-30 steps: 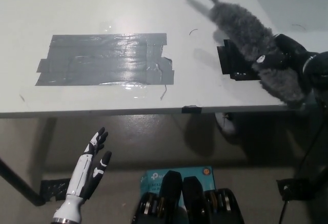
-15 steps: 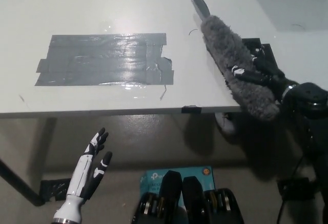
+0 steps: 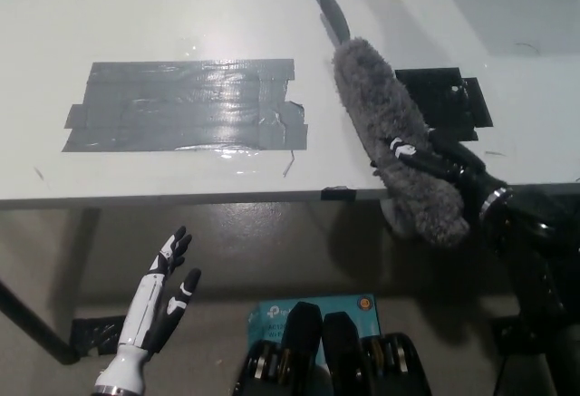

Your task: A grey duster is kept infront of the robot in the middle of the table and the robot extends its right arm to grab the duster, picks it up and hands it to a person

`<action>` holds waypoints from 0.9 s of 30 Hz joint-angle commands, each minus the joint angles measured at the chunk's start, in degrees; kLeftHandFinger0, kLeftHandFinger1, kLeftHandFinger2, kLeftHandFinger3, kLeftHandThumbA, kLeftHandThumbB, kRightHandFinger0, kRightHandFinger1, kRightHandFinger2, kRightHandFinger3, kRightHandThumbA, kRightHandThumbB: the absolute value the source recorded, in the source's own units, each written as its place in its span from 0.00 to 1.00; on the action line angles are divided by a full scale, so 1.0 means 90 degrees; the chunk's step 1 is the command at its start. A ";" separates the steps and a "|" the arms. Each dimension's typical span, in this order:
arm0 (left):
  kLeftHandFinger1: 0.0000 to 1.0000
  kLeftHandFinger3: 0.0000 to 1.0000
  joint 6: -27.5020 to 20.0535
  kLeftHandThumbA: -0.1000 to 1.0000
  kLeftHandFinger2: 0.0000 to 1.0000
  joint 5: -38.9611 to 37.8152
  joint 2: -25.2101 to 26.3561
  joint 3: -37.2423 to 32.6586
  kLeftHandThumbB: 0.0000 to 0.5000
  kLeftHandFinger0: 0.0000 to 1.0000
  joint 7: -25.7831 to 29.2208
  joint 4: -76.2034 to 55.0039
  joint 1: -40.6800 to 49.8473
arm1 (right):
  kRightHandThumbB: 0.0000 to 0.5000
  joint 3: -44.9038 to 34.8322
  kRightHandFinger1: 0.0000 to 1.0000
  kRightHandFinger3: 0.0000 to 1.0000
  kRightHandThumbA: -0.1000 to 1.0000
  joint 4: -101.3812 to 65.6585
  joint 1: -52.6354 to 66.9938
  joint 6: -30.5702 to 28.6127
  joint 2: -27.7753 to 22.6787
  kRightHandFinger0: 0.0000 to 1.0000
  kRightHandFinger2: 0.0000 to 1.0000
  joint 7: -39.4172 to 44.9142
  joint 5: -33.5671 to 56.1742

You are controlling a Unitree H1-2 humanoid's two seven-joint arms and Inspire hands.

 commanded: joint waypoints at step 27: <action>1.00 1.00 -0.0098 0.92 1.00 0.0004 0.0076 0.0044 0.45 1.00 0.0080 -0.0151 -0.0305 | 0.19 0.0782 0.51 1.00 0.00 -0.2682 0.0297 0.0779 0.0014 0.00 0.95 -0.1787 0.5308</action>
